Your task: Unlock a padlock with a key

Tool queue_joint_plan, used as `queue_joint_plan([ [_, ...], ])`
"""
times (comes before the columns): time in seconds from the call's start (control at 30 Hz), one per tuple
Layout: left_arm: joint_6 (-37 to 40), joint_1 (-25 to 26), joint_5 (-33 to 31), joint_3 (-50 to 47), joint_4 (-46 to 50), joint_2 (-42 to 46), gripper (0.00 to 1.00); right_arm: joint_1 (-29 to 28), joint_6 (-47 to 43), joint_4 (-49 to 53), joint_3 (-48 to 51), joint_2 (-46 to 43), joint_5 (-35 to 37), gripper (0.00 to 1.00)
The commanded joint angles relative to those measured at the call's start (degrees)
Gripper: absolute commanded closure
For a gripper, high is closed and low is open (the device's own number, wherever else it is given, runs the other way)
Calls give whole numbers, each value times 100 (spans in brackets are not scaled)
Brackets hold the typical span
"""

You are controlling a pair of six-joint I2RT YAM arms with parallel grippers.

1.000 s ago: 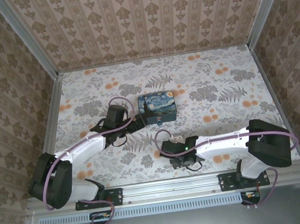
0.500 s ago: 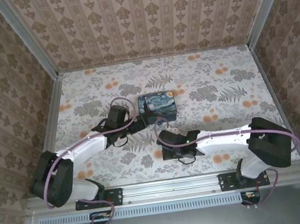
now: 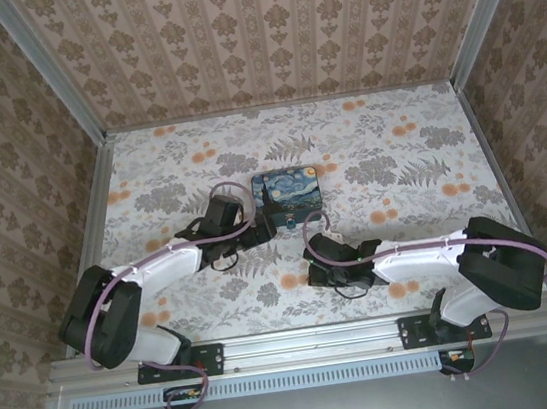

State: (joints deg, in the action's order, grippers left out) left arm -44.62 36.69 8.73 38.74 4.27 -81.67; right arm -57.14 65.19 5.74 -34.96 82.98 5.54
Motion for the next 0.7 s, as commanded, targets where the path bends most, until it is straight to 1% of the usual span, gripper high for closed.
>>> queue_joint_plan([
  [0.0,-20,38,-73,195,-8,-22,0,-39,-2,-32,-92,37,-208,74],
  [0.07,-5,40,-75,204,34,6,0,-72,-90,244,-155,-141,-167,68],
  [0.13,-3,40,-69,195,56,50,0,-69,-150,515,-167,-290,-112,66],
  [0.2,-1,40,-103,172,90,119,0,-60,-314,836,-217,-634,-42,65],
  [0.3,3,40,-148,146,135,227,0,45,-724,1168,-356,-681,-22,61],
  [0.4,25,39,-195,137,238,312,0,232,-1116,1167,-501,-503,-173,59],
  [0.67,43,14,-301,99,422,572,0,428,-1593,946,-964,439,-425,59],
])
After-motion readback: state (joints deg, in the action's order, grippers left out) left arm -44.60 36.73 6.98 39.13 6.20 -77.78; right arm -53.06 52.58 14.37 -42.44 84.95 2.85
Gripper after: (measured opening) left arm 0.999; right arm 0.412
